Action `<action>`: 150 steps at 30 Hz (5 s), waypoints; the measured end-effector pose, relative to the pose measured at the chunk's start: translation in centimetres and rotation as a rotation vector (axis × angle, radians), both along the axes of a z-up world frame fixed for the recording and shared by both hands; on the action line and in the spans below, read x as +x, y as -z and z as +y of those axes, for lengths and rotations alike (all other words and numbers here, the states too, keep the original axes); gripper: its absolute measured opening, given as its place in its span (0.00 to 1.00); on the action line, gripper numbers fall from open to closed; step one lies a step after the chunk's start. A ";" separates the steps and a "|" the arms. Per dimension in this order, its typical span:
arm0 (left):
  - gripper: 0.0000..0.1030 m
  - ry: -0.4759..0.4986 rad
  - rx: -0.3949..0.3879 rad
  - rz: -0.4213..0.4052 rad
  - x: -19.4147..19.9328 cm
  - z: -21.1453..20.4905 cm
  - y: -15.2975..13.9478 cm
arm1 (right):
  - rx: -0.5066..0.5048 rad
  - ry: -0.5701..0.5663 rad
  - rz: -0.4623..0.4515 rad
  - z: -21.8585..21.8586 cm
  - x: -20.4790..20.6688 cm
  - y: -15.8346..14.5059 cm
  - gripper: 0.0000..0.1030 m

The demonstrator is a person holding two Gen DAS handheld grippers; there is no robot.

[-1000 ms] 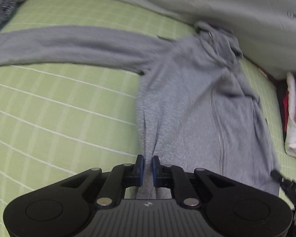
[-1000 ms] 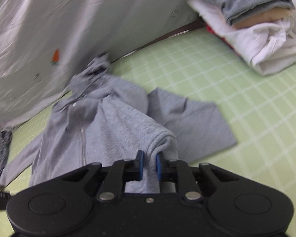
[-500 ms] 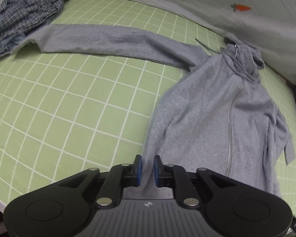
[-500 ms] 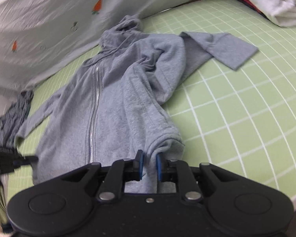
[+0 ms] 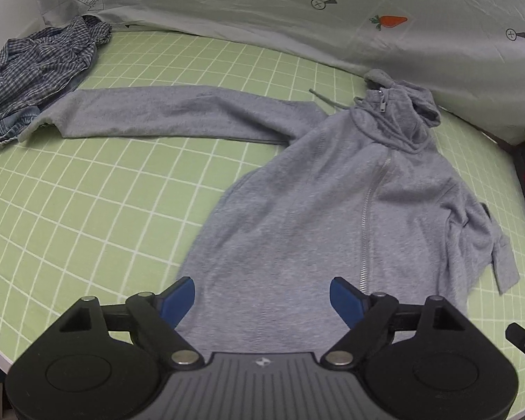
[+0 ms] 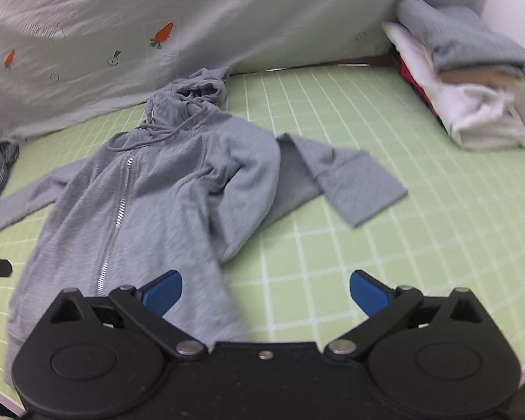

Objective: Fold clothes

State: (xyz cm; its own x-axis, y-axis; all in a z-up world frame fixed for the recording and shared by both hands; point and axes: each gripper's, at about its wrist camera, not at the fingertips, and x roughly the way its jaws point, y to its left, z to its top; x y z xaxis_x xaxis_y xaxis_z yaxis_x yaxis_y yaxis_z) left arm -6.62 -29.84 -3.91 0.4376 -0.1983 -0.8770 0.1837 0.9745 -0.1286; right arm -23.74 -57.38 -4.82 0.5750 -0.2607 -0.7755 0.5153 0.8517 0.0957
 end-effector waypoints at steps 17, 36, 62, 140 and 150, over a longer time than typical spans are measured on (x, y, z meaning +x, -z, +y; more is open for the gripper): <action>0.87 -0.027 0.000 -0.125 6.6 -10.1 -2.5 | -0.038 -0.096 0.134 -10.1 8.4 6.5 0.47; 0.88 0.080 -0.059 -0.109 5.5 -14.2 -1.9 | -0.210 0.205 -0.044 -18.2 -0.1 0.9 0.02; 0.88 0.099 0.003 -0.067 5.3 -15.3 -1.0 | -0.114 0.792 -0.096 -28.1 -10.5 4.6 0.64; 0.94 -0.143 0.063 0.025 6.5 -9.0 2.4 | 0.054 -0.346 0.003 -13.8 19.7 8.0 0.20; 0.94 -0.123 0.073 0.051 7.8 -9.6 3.4 | -0.105 -0.344 0.041 -16.5 23.8 8.0 0.00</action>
State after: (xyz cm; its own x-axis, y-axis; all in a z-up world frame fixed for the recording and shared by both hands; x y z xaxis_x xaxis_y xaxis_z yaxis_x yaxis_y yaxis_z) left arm 1.21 -39.40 -7.30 0.4095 -0.0808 -0.9087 0.0578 0.9964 -0.0626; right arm 0.01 -73.91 -12.79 0.6120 -0.1367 -0.7789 0.1984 0.9800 -0.0161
